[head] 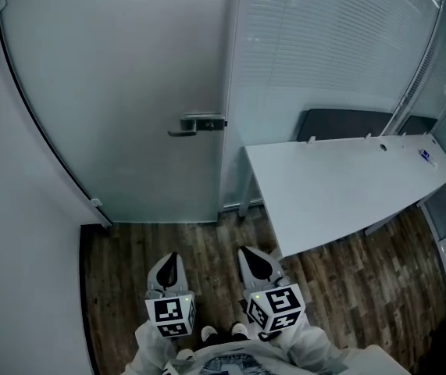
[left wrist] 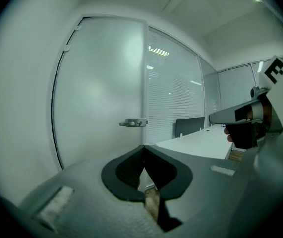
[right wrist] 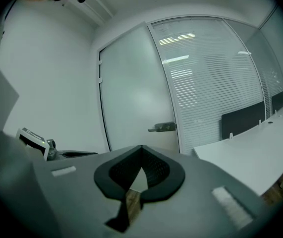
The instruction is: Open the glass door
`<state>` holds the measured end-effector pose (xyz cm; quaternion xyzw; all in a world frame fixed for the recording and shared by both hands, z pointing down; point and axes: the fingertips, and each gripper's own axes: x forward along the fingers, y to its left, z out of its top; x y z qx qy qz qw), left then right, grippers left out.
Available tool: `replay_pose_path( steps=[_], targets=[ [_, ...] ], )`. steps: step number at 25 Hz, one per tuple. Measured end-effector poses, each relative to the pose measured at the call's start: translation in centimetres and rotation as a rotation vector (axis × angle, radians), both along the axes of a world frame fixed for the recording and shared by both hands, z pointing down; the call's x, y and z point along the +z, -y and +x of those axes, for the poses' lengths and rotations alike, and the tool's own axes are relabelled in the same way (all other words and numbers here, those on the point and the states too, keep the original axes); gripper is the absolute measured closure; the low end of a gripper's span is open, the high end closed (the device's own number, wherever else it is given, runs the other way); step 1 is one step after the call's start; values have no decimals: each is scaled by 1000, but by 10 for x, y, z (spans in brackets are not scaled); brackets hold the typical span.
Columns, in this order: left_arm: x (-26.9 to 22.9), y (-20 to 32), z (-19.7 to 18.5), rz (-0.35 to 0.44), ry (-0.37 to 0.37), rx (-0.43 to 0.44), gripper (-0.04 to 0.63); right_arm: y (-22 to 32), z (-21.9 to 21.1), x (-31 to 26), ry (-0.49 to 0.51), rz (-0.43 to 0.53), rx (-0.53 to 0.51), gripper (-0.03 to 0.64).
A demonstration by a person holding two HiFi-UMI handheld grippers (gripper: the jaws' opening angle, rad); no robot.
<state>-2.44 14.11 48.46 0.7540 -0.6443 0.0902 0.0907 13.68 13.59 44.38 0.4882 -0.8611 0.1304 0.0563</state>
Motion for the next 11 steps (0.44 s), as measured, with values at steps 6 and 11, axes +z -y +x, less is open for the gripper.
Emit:
replay_pose_path(
  steps=[6,11],
  targets=[
    [-12,-9,35,24,40,44,592,-16,16,-7,-33,41,-23,612],
    [-8,-13,62,8,56,73,592,-21,29,0,-32,23,-41,612]
  ],
)
